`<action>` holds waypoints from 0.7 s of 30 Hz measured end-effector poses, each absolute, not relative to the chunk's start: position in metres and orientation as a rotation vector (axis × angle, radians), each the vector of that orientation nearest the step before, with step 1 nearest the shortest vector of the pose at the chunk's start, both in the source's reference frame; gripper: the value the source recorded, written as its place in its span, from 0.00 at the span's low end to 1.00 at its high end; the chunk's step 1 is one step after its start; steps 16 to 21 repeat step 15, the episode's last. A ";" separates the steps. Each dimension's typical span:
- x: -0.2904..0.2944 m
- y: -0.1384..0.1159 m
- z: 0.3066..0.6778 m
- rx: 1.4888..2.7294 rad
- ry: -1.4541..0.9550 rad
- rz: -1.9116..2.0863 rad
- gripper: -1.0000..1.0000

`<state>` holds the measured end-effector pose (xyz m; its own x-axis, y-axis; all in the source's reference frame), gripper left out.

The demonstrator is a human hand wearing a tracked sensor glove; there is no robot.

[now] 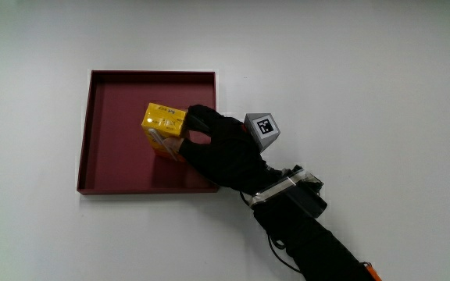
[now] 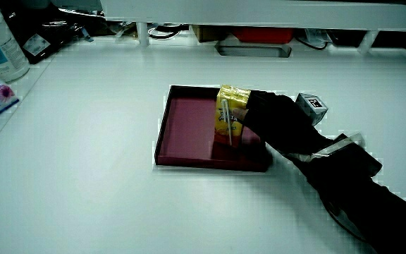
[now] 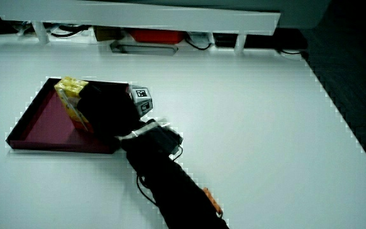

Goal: Pick ice redtea

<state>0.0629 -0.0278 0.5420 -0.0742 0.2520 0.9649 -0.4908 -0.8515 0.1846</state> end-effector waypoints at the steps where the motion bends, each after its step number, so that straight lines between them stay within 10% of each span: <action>1: 0.063 -0.027 0.544 1.730 -0.265 1.965 1.00; 21: 0.082 -0.030 0.513 1.684 -0.286 2.093 1.00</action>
